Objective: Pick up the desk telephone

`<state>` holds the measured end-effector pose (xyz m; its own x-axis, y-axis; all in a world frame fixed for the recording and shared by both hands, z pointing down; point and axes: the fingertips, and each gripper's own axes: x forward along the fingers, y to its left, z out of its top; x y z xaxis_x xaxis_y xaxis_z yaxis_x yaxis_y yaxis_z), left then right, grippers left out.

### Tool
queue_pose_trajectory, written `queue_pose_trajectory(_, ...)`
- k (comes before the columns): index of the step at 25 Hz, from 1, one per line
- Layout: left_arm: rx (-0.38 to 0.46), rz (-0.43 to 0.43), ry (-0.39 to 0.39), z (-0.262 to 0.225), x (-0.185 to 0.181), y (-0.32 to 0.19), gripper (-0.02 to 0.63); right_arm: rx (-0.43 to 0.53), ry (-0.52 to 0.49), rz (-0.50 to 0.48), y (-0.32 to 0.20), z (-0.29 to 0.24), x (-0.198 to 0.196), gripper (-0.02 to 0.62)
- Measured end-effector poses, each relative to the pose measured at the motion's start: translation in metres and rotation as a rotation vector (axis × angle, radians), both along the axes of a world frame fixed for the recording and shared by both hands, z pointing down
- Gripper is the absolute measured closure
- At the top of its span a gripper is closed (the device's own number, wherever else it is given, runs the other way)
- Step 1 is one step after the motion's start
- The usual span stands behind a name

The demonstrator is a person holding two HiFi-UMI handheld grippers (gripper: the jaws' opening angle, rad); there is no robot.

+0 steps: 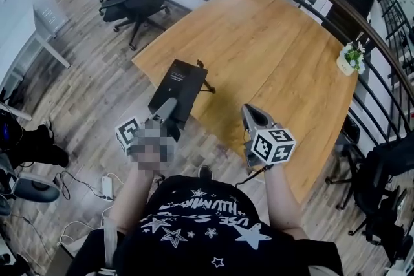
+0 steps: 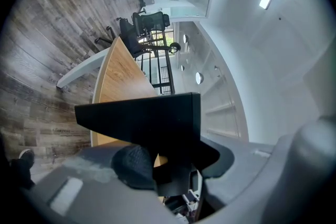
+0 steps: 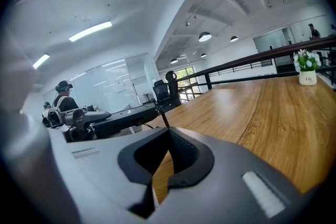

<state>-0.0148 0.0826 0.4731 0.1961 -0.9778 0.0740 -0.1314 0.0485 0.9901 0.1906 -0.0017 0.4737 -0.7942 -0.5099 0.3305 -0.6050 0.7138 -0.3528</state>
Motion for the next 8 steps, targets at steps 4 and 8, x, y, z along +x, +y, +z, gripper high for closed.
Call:
queue_pose_trajectory(4,0.007,0.023,0.021,0.0,-0.001,0.011,0.419,0.006,0.0,0.025,0.014,-0.007,-0.001,0.597)
queue_pose_trajectory(8,-0.006,0.047,-0.007,-0.007,-0.004,0.023,0.419,0.011,-0.001,0.035,0.026,-0.013,-0.009,0.595)
